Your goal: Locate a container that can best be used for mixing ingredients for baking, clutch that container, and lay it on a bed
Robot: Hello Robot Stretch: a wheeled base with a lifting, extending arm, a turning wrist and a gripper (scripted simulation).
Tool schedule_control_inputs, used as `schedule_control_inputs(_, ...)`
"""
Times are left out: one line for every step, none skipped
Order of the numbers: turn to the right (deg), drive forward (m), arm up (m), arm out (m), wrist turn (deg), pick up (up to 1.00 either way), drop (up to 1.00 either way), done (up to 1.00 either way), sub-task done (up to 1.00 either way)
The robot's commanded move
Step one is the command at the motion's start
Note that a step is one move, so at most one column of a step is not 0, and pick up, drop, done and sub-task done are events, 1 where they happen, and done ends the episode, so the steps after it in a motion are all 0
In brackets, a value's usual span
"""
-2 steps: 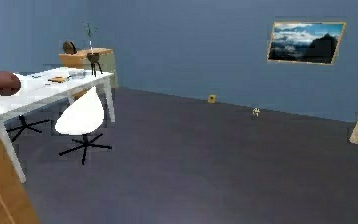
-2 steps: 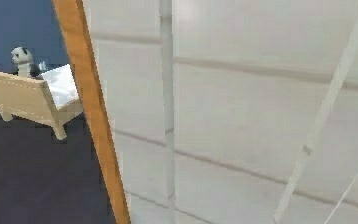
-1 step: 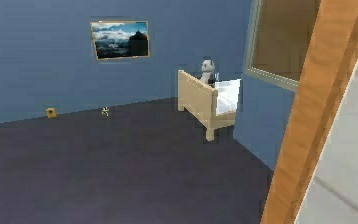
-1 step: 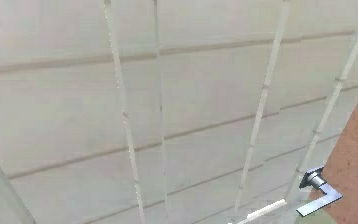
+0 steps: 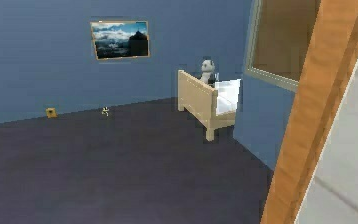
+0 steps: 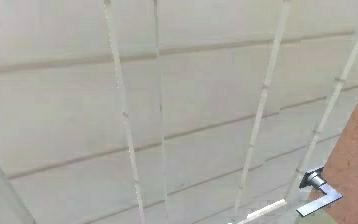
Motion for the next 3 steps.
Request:
schedule_control_inputs(-39.0, 0.0, 0.0, 0.0, 0.0, 0.0, 0.0, 0.0, 0.0)
schedule_control_inputs(0.0, 0.45, 0.0, 0.0, 0.0, 0.0, 0.0, 0.0, 0.0)
schedule_control_inputs(-21.0, 0.0, 0.0, 0.0, 0.0, 0.0, 0.0, 0.0, 0.0)
